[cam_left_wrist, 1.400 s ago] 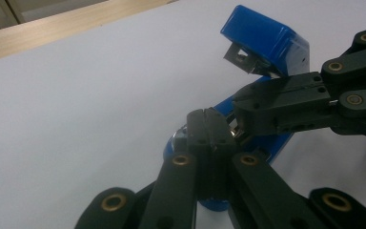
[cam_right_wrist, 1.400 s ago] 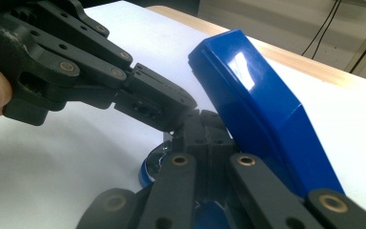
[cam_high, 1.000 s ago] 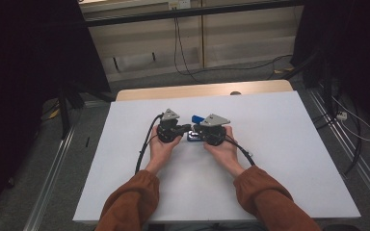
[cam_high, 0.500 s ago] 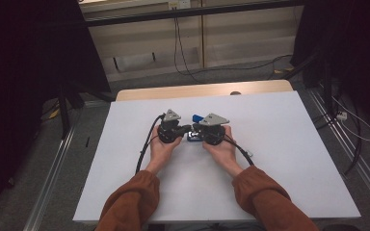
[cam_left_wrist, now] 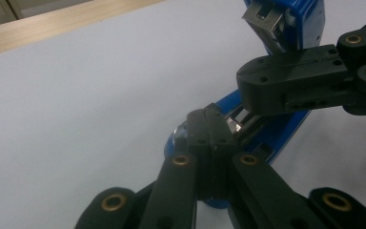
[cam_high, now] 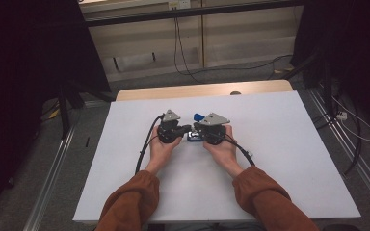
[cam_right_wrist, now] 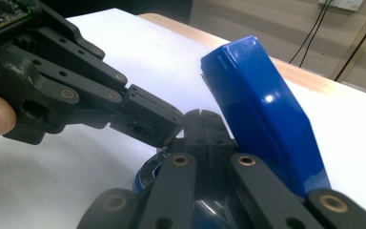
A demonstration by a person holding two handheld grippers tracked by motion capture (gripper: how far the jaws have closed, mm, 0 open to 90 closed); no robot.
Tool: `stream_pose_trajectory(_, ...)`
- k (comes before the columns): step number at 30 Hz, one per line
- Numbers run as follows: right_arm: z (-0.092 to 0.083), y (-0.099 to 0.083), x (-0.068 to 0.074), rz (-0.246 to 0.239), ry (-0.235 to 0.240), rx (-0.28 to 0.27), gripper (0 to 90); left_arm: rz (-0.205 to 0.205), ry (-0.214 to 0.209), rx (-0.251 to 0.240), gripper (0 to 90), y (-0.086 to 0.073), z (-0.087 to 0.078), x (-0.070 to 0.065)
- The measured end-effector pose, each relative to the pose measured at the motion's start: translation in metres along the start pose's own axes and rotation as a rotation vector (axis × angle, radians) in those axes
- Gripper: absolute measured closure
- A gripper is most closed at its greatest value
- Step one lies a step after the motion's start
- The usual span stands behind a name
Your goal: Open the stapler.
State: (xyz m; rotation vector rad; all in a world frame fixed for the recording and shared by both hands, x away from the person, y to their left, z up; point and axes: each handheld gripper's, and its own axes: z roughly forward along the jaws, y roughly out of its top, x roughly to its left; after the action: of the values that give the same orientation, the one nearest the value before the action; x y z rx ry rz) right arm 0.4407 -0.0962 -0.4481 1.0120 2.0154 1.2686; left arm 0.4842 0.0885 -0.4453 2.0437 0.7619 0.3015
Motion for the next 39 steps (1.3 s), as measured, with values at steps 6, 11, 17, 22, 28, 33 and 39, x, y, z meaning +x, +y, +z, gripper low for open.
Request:
stream_pose_trajectory(6, -0.0019, 0.0014, -0.0015, 0.003, -0.008, -0.004, 90.0, 0.003, 0.002, 0.0, 90.0, -0.0001, 0.0, -0.0002)
stream_pose_trajectory(11, -0.0025, 0.0015, -0.0015, 0.004, -0.012, -0.007, 90.0, 0.002, 0.003, 0.0, 90.0, 0.0, 0.0002, -0.0013)
stream_pose_trajectory(17, -0.0048, 0.0026, -0.0022, 0.011, -0.022, -0.008, 90.0, 0.001, 0.003, -0.004, 90.0, -0.0006, 0.0002, -0.0014)
stream_pose_trajectory(22, -0.0061, 0.0035, -0.0027, 0.012, -0.032, -0.01, 90.0, -0.004, 0.003, -0.005, 90.0, -0.0007, 0.0003, -0.0016)
stream_pose_trajectory(28, -0.0064, 0.0036, -0.0033, 0.013, -0.031, -0.01, 90.0, 0.001, 0.004, -0.004, 90.0, -0.0006, 0.0002, -0.0016)
stream_pose_trajectory(33, -0.0067, 0.0034, -0.0023, 0.013, -0.038, -0.01, 90.0, 0.006, 0.003, -0.006, 90.0, -0.0008, 0.0002, -0.0015)
stream_pose_trajectory(39, -0.0079, 0.0044, -0.0021, 0.002, -0.059, -0.011, 90.0, 0.011, 0.006, -0.005, 90.0, -0.0008, 0.0002, -0.0027)
